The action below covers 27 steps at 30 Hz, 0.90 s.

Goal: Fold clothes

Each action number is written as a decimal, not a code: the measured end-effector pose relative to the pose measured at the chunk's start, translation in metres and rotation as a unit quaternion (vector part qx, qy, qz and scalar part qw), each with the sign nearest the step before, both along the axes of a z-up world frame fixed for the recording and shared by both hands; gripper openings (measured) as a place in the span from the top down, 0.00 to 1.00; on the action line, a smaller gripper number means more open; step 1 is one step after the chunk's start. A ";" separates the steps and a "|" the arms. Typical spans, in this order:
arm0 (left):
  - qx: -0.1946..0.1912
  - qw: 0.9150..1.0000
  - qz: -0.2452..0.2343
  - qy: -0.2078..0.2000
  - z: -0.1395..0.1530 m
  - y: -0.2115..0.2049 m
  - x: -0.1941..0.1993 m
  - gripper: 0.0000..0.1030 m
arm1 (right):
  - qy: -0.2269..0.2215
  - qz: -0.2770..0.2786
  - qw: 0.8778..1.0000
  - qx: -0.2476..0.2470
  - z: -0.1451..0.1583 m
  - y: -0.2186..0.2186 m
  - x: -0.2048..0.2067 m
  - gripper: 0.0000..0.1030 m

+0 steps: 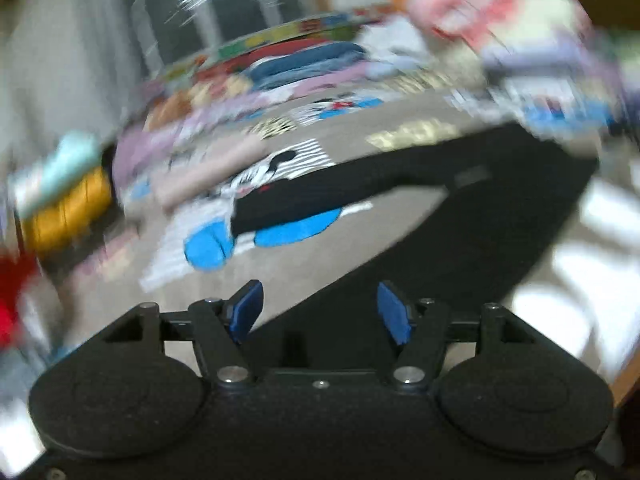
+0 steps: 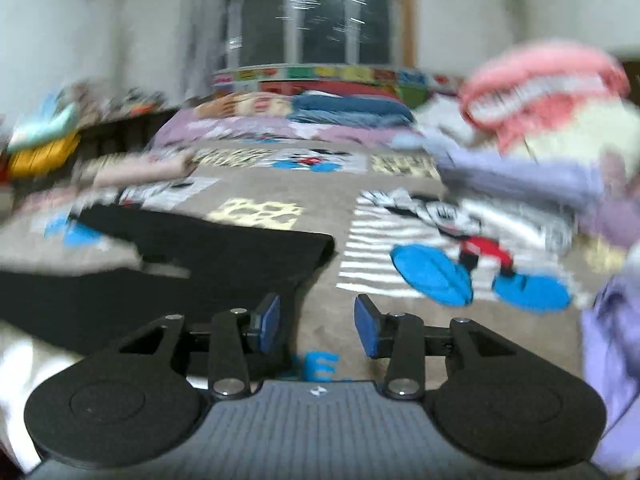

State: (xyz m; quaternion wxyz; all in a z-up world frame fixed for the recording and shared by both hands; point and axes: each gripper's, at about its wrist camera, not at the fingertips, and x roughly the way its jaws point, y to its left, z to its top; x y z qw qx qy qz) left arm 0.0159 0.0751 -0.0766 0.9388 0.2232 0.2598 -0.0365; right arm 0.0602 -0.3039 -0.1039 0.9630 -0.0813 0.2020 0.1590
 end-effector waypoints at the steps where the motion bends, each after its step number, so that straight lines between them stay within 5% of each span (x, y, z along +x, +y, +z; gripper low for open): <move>1: 0.053 0.998 -0.022 0.003 -0.006 -0.008 -0.006 0.38 | -0.009 0.014 0.999 -0.032 -0.003 0.007 -0.006 0.59; 5: 0.185 0.980 -0.071 0.020 -0.038 -0.019 -0.029 0.38 | -0.030 0.058 0.985 -0.158 -0.019 0.038 -0.022 0.59; 9: 0.262 0.962 -0.077 0.014 -0.065 -0.014 -0.043 0.38 | -0.051 0.077 0.962 -0.257 -0.036 0.060 -0.032 0.60; 17: 0.333 0.940 -0.068 -0.002 -0.082 0.007 -0.035 0.40 | -0.078 0.092 0.946 -0.302 -0.043 0.069 -0.034 0.59; 21: 0.363 0.929 -0.069 -0.010 -0.092 0.013 -0.035 0.63 | -0.095 0.089 0.937 -0.324 -0.047 0.073 -0.030 0.58; 25: 0.373 0.925 -0.062 -0.029 -0.097 0.017 -0.036 0.67 | -0.109 0.102 0.926 -0.347 -0.055 0.077 -0.025 0.58; 27: 0.362 0.930 -0.054 -0.038 -0.094 0.020 -0.036 0.67 | -0.114 0.108 0.923 -0.351 -0.054 0.077 -0.024 0.59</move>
